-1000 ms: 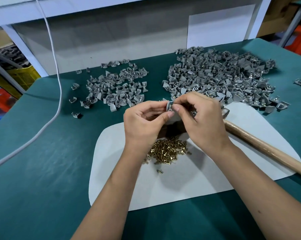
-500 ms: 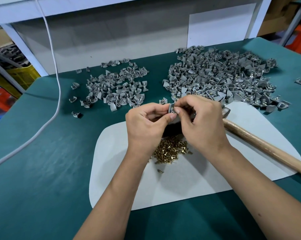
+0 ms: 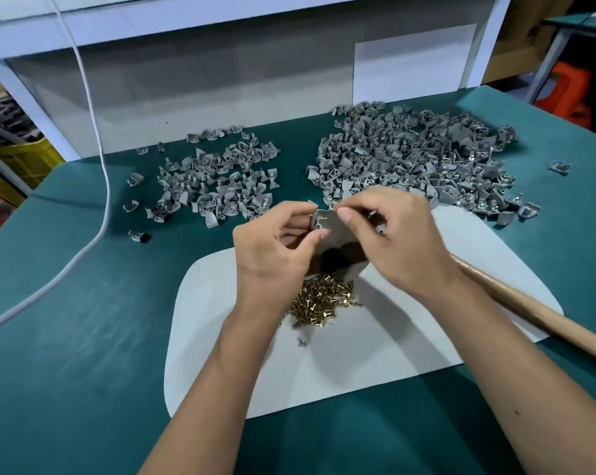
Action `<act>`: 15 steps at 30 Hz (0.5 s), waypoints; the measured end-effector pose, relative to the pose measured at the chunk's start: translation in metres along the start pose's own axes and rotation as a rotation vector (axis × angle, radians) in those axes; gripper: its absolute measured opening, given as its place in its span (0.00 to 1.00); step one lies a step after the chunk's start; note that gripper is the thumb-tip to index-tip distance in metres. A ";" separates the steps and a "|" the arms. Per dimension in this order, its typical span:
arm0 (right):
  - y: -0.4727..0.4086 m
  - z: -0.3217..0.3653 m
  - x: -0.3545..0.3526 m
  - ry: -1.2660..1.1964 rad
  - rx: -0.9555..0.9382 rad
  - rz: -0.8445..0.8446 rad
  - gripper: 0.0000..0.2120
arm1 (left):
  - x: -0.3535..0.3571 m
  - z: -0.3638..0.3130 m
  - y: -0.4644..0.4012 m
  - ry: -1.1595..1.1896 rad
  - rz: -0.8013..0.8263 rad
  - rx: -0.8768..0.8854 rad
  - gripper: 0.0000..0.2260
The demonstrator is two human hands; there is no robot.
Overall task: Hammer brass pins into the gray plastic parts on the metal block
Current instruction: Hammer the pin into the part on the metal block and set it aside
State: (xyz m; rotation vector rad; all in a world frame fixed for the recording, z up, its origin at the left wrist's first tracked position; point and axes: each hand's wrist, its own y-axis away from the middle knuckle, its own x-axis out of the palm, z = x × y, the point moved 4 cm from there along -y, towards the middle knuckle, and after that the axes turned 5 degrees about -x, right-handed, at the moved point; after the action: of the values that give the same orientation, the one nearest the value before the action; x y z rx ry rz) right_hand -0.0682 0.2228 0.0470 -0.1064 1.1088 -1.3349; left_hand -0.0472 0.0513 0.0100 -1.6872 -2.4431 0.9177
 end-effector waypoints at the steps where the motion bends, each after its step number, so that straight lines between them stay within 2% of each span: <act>1: -0.001 -0.005 -0.010 0.050 0.020 -0.024 0.05 | 0.000 0.001 0.000 -0.021 -0.006 0.008 0.15; 3: -0.001 -0.024 -0.033 0.227 0.141 -0.003 0.05 | -0.001 0.003 -0.002 -0.065 0.003 0.016 0.14; 6: 0.010 -0.062 -0.053 0.603 0.445 0.365 0.13 | -0.002 0.007 -0.007 -0.207 0.054 0.041 0.08; 8: 0.021 -0.074 -0.054 0.667 0.535 0.563 0.17 | -0.003 0.012 -0.010 -0.263 0.084 0.002 0.05; 12: 0.026 -0.082 -0.050 0.607 0.557 0.602 0.18 | -0.003 0.018 -0.012 -0.234 0.125 -0.094 0.07; 15: 0.017 -0.082 -0.061 0.565 0.568 0.494 0.16 | -0.006 0.021 -0.012 -0.175 0.116 -0.137 0.08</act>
State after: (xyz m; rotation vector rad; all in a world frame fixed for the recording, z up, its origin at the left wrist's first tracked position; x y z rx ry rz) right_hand -0.1024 0.3186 0.0283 0.9536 1.0694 -1.1965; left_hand -0.0620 0.0342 -0.0001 -1.8871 -2.5972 0.9705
